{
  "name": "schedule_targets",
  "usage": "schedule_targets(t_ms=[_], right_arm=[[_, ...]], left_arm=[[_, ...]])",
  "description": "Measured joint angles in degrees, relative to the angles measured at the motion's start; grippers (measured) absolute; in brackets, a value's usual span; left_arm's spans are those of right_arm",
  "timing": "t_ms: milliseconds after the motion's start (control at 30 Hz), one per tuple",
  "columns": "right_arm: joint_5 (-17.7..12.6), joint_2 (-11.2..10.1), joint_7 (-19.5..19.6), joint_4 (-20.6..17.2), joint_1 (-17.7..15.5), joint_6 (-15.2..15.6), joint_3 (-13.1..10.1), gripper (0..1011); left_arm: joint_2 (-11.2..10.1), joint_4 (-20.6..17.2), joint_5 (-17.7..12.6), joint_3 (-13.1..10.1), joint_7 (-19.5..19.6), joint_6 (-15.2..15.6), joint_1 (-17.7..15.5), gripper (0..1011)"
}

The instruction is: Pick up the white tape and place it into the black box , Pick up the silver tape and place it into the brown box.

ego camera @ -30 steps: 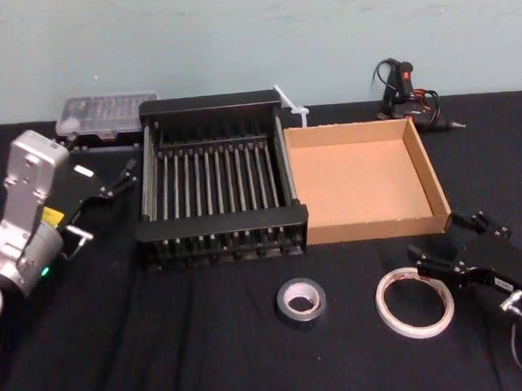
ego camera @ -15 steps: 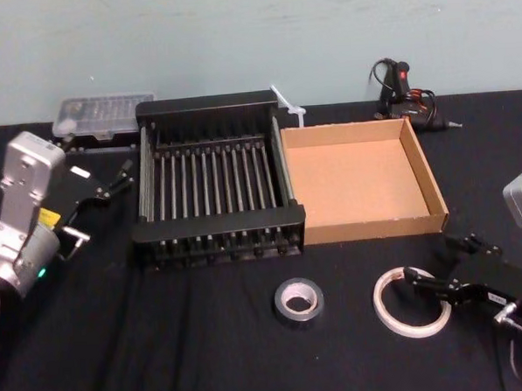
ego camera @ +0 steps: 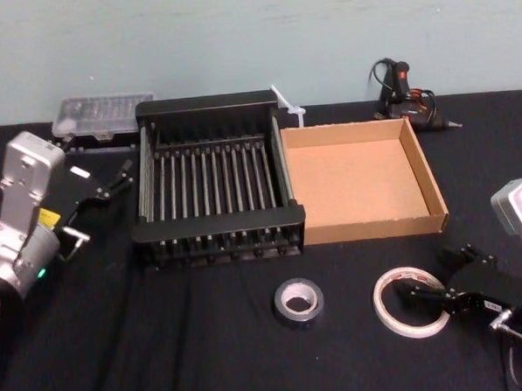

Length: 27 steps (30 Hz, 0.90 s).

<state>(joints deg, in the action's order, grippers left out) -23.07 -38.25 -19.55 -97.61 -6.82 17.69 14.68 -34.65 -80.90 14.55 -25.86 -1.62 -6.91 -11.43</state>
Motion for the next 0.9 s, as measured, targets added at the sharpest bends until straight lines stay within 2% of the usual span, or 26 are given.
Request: schedule_targets(t_ms=[900], right_arm=[[2.39,1.23,-1.56,1.12,0.87,1.84,-0.02,1004]], left_arm=[[0.00,0.00,0.00,0.00,0.00,0.00,0.00,1001]])
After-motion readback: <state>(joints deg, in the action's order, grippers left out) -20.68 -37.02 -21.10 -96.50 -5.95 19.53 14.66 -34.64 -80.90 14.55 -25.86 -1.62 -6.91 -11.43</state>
